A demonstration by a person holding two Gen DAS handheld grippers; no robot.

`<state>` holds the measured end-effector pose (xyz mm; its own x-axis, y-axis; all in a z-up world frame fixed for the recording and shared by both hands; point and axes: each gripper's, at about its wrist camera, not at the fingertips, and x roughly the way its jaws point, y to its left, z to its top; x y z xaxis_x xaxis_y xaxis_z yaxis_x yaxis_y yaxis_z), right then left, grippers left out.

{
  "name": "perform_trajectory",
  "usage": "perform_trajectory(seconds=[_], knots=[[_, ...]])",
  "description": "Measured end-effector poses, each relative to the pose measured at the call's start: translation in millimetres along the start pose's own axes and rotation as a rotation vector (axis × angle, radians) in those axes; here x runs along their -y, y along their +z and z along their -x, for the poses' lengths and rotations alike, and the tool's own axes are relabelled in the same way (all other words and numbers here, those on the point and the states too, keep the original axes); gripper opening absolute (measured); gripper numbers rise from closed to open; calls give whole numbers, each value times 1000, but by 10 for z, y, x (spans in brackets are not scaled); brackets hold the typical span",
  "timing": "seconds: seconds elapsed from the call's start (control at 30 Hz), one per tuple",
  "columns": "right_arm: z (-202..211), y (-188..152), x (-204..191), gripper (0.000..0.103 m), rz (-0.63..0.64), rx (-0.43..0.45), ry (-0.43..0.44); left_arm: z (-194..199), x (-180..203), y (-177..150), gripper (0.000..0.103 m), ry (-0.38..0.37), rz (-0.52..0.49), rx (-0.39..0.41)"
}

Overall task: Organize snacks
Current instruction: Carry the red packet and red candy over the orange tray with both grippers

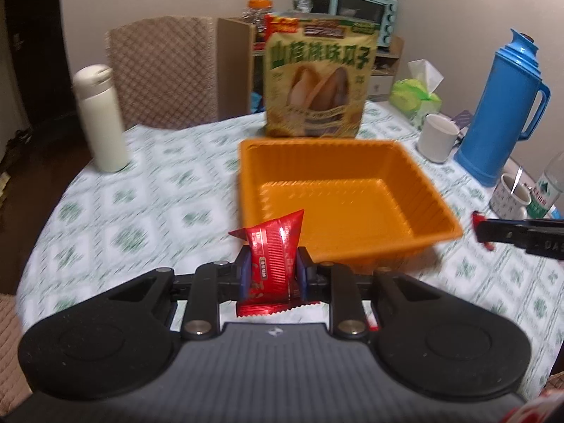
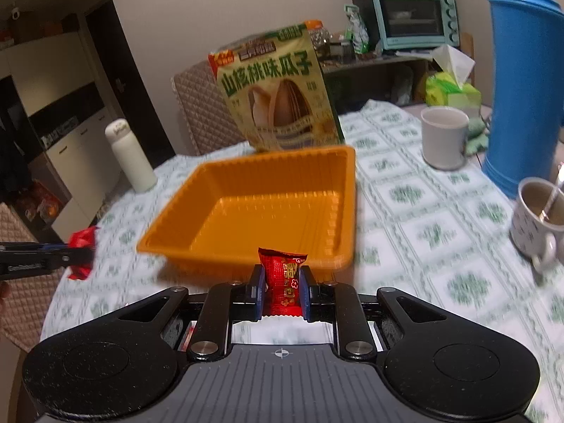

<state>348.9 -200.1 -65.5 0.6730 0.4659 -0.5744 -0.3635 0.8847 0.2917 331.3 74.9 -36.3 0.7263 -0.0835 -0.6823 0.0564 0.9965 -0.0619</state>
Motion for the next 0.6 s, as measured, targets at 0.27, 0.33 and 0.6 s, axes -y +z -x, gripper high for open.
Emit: perform_trajectory(seconds=[0.27, 0.33, 0.6], knots=[[-359, 297, -24, 20, -12, 13, 9, -486, 309, 320, 23, -48, -23, -28], [-454, 337, -10, 20, -20, 5, 5, -601, 364, 366, 23, -52, -29, -39], [-711, 428, 71, 20, -45, -18, -13, -976, 537, 463, 23, -79, -44, -84]])
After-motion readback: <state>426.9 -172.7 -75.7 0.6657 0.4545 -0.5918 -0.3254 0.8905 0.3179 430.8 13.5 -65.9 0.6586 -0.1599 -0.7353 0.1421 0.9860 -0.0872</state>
